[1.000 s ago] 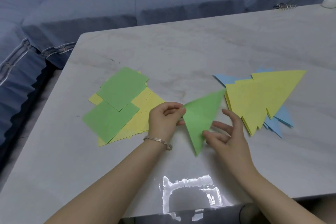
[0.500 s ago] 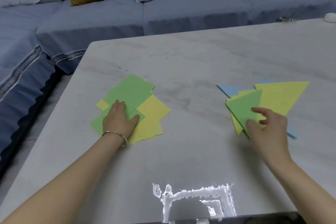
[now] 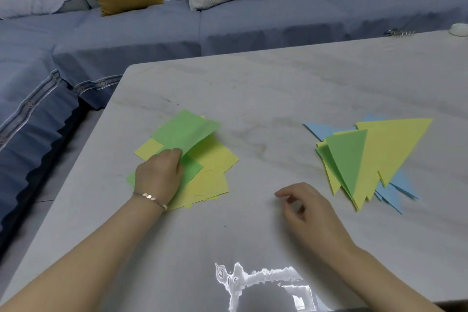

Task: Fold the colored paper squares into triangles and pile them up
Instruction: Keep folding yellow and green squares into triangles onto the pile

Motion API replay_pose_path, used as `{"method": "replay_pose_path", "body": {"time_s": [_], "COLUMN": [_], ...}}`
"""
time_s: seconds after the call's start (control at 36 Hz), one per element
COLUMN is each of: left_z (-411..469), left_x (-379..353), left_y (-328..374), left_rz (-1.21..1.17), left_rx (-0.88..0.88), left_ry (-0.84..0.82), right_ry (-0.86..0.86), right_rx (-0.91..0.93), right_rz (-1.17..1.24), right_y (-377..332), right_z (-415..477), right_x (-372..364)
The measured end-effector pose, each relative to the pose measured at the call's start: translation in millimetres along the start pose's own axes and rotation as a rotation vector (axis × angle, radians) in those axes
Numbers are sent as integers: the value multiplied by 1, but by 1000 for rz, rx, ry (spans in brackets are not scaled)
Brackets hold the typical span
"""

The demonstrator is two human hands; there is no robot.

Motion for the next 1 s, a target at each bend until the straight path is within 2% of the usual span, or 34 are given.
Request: {"method": "replay_pose_path", "body": {"time_s": [0.06,0.08,0.19,0.28,0.33,0.39,0.42,0.5,0.56,0.58,0.64,0.72,0.81,0.89,1.0], "left_z": [-10,-15,-38,-53,-54,-51,-49,-50,-57,-58,-56,-53,-51,-52,-55], "left_x": [14,24,62,72,66,54,46,17,-1,-7,-12,-6,-3,-2,10], "left_y": [10,20,67,94,101,99,99,100,101,103,107,112,114,112,121], "left_rz": [-255,-362,-693,-761,-824,-973,-1088,-1412,-1543,-1543,-1384,-1122,-1064,-1064,-1059], "left_rx": [85,66,-186,-346,-341,-201,-92,358,606,647,527,303,254,256,131], "left_ry": [49,99,212,225,174,26,-103,-469,-668,-745,-833,-816,-756,-695,-622], "right_ry": [68,114,281,257,190,132,105,42,-9,-41,-122,-256,-333,-330,-246], "right_rx": [40,53,122,144,218,283,297,335,360,377,406,475,502,419,176], "right_rz": [34,54,7,88,95,75,95,108,48,12,-30,-103,-197,-173,-63], "right_y": [-3,-4,-11,-15,-18,-13,-9,-10,-13,-14,-17,-22,-24,-24,-10], "right_z": [2,3,10,11,8,3,0,-9,-11,-13,-16,-23,-29,-28,-17], "right_x": [7,13,38,47,47,46,44,37,30,26,16,4,-1,3,13]}}
Point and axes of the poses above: each hand's wrist, its own z-axis towards the middle knuckle, its own x-axis out of the back of the hand, y = z × x, the point moved 9 cm from there along z, towards the middle knuckle, and after that the axes turned 14 degrees about z, right-handed, at the moved point
